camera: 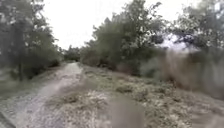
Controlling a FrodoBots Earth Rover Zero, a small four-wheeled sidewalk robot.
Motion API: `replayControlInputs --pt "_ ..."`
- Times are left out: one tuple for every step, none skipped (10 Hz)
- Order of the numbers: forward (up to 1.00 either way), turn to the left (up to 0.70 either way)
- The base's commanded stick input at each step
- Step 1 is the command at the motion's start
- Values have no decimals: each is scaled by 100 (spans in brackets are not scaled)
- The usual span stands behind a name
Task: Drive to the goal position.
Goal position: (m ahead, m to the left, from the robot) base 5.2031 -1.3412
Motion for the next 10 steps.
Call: replayControlInputs --pt "30 60" --pt "30 60" --pt "30 26" --pt "30 0" --pt "30 0" --pt "30 0" --pt "30 0" --pt "30 0" --pt "30 13" --pt "30 38"
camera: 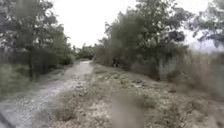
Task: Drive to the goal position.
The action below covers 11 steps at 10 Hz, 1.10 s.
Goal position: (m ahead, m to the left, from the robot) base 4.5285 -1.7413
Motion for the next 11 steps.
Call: replayControlInputs --pt "30 53" --pt "30 60" --pt "30 26" --pt "30 0" --pt "30 0" --pt "30 0" --pt "30 0" --pt "30 0" --pt "30 26" --pt "30 41" --pt "30 46"
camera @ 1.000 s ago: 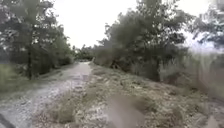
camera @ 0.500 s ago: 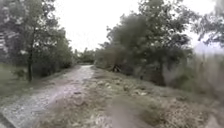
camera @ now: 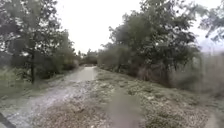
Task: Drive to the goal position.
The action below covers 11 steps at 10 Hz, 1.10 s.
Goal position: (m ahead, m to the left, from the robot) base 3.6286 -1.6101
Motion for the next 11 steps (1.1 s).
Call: replayControlInputs --pt "30 55" --pt "30 54" --pt "30 37" --pt "30 19" --pt "30 1" --pt "50 2" --pt "50 21" --pt "50 39" --pt "50 40" --pt "50 16" --pt "50 0"
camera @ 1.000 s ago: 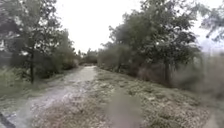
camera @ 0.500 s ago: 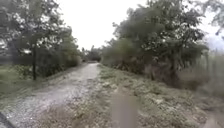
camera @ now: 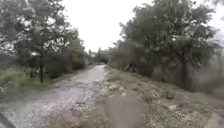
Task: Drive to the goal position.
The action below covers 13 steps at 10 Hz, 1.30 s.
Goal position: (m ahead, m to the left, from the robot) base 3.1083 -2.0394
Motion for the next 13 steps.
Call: replayControlInputs --pt "50 0" --pt "50 0" --pt "50 0" --pt "70 0" --pt "70 0" --pt "70 0" --pt "70 0" --pt "70 0" --pt "70 0" --pt "70 0" --pt "70 0" --pt "70 0" --pt "70 0"
